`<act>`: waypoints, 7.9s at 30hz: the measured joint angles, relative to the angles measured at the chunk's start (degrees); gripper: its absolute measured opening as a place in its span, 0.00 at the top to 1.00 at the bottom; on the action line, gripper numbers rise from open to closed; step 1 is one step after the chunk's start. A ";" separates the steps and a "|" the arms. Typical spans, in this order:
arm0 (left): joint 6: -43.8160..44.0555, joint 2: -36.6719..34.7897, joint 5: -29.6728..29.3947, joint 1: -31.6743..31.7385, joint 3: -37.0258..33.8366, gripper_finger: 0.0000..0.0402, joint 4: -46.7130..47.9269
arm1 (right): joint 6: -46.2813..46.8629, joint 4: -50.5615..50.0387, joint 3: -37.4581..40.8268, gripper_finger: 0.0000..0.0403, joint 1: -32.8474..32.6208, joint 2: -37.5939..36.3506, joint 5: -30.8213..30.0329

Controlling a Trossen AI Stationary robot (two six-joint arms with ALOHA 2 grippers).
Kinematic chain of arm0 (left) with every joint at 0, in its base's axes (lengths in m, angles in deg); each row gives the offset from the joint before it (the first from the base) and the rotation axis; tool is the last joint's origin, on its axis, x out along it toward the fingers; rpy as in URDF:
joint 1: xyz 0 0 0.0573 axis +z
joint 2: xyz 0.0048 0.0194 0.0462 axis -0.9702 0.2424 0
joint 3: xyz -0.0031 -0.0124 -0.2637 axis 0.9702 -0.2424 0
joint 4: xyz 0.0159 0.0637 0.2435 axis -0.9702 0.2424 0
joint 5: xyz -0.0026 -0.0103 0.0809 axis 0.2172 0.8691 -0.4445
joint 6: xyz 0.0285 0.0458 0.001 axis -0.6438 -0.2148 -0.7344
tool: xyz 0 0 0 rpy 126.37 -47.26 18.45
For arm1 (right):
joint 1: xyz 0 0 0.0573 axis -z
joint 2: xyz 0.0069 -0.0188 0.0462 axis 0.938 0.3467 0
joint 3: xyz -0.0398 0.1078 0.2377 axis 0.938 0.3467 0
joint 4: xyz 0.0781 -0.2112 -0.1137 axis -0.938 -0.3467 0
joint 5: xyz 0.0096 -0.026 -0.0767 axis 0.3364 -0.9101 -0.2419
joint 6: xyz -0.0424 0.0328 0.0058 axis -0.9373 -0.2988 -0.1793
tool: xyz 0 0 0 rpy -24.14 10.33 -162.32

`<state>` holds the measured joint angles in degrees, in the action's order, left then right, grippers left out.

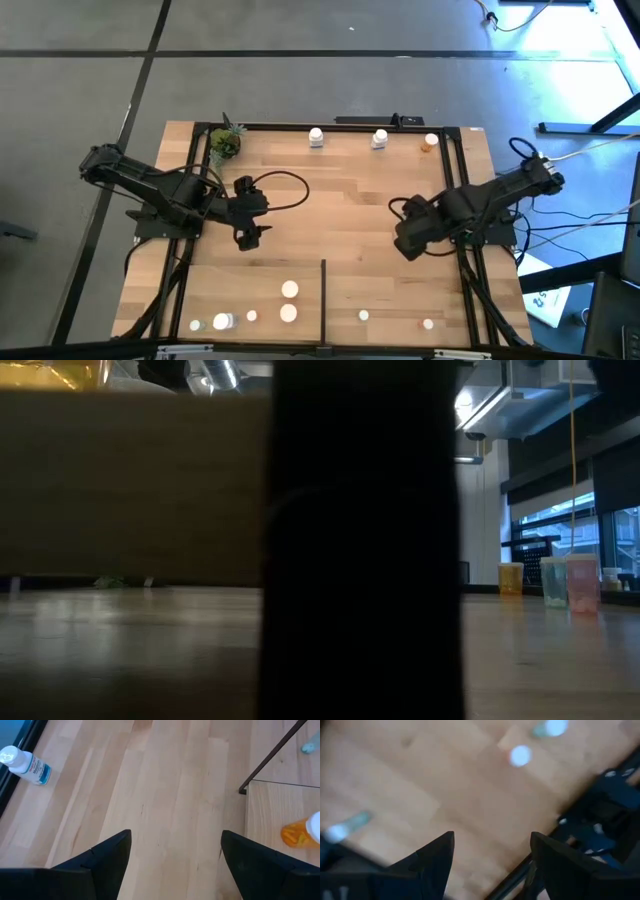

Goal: Pick and place medicine bottles onto shelf by color
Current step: Put the top pink pill bottle on the shelf aligned with the other pink pill bottle

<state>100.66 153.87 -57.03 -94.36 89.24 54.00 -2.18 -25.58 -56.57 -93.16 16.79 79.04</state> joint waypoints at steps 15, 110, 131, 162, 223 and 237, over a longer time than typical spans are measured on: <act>0.07 0.02 0.02 0.00 0.00 0.25 -0.34 | -6.99 14.96 16.16 0.34 9.22 -0.04 -1.30; 0.50 0.02 3.03 -0.42 0.00 0.25 -0.14 | -33.11 25.22 -4.23 0.70 16.45 11.65 -7.31; 5.63 -4.13 1.60 -10.43 0.00 0.25 0.47 | -55.07 10.01 -49.76 0.70 23.50 46.36 -7.17; 6.47 -5.67 1.53 -12.72 0.00 0.25 0.47 | -61.48 17.87 -51.81 0.70 25.69 60.35 -0.22; 6.45 -5.64 1.60 -12.71 0.00 0.25 0.47 | -60.11 25.00 -48.46 0.48 27.00 60.39 -0.03; 6.45 -5.64 1.60 -12.70 0.00 0.25 0.45 | -60.13 24.74 -48.52 0.48 27.02 58.93 -0.10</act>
<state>107.11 148.23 -55.44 -107.06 89.24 54.45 -62.31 -0.84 -105.10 -66.14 75.72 78.94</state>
